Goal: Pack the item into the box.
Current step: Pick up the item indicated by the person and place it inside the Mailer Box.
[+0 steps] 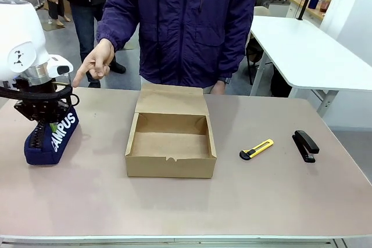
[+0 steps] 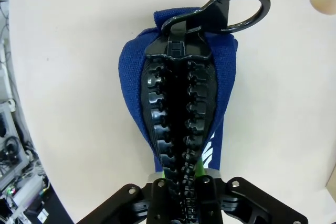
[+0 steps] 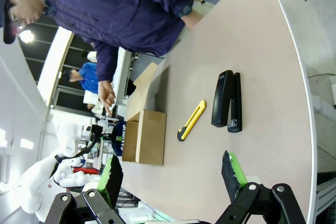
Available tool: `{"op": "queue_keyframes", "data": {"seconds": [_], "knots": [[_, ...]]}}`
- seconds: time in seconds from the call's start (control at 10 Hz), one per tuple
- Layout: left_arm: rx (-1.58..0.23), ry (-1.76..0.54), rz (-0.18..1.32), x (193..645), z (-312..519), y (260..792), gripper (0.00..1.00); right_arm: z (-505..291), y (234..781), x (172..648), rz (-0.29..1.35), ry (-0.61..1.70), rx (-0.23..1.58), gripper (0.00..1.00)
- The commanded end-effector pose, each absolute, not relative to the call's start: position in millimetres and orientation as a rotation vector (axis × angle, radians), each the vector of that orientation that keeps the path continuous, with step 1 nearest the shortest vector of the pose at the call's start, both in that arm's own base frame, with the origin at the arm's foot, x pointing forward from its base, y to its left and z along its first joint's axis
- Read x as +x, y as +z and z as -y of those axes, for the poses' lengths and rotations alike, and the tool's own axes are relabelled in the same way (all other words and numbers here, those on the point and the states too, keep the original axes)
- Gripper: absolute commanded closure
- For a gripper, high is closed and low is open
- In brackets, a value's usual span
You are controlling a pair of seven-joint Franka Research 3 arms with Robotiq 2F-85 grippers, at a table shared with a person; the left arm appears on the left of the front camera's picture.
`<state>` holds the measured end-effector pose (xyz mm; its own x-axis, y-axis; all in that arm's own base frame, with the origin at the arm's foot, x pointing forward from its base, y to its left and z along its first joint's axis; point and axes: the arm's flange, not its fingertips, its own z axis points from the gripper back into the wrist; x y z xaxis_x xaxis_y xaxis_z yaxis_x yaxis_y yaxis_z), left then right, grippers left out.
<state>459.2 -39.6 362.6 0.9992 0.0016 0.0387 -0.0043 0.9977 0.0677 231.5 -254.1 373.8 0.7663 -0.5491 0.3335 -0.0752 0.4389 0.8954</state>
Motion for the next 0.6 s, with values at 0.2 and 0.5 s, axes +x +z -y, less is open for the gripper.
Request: {"op": "queue_keyframes", "data": {"seconds": [0.2, 0.5], "knots": [[0.117, 0.026, 0.016, 461.5, 40.8, 364.2, 1.00, 255.4, 375.1, 235.5, 0.695, -0.308, 1.099, 0.00], [0.124, 0.027, 0.021, 459.9, 40.1, 364.9, 1.00, 255.4, 375.1, 235.5, 0.695, -0.308, 1.099, 0.00]]}}
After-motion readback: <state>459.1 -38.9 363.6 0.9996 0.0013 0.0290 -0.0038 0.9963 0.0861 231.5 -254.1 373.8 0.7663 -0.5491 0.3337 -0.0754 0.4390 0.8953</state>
